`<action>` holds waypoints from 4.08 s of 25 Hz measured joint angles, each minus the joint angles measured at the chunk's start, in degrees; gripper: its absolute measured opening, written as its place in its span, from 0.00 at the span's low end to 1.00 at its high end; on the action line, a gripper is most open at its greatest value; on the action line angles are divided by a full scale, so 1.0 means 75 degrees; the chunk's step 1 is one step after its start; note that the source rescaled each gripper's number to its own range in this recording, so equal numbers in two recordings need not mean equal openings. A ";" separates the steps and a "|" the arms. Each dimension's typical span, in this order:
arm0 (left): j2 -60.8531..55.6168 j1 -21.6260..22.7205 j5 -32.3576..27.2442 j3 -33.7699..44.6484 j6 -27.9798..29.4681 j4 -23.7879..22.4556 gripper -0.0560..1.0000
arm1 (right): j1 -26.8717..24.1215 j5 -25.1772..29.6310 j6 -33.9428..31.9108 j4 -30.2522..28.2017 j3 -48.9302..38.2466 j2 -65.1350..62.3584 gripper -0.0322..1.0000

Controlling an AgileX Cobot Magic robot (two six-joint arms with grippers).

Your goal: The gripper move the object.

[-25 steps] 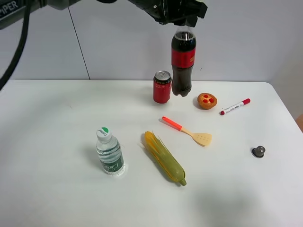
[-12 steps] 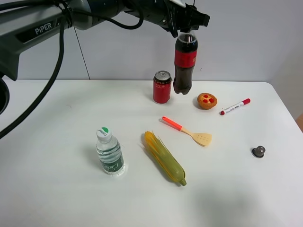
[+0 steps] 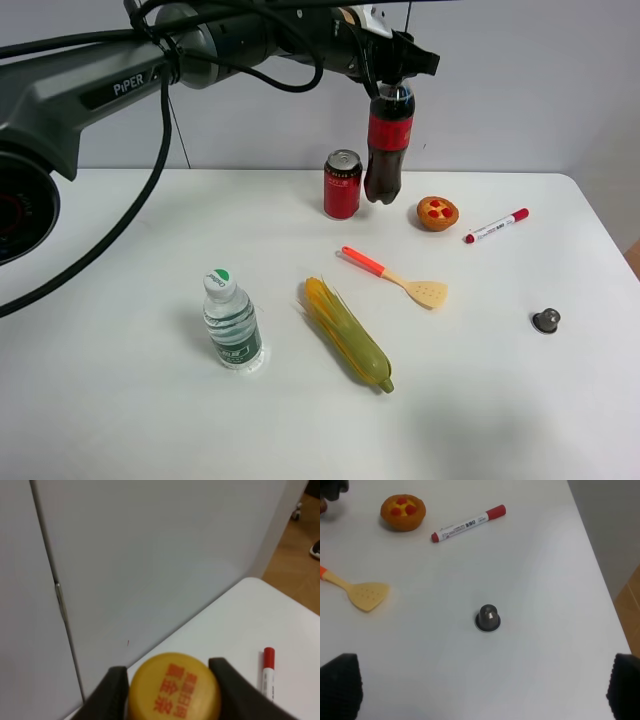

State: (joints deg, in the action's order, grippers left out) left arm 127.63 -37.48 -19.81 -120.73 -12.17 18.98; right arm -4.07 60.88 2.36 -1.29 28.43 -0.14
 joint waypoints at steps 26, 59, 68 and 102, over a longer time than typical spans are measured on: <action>0.0667 0.0015 0.0681 0.0021 -0.0033 0.0205 0.05 | 0.0000 0.0000 0.0000 0.0000 0.0000 0.0000 1.00; 0.0644 0.0006 0.0955 -0.0066 -0.0052 0.1095 0.65 | 0.0000 0.0000 0.0000 0.0000 0.0000 0.0000 1.00; 0.0387 -0.0009 0.0831 -0.0066 -0.0052 0.1095 0.65 | 0.0000 0.0000 0.0000 0.0000 0.0000 0.0000 1.00; -0.3768 0.0007 -0.2965 -0.0066 0.0624 -0.1476 1.00 | 0.0000 0.0000 0.0000 0.0000 0.0000 0.0000 1.00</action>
State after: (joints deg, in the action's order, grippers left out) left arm 99.37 -37.43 -42.05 -121.22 -7.49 7.90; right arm -4.07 60.88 2.36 -1.29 28.43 -0.14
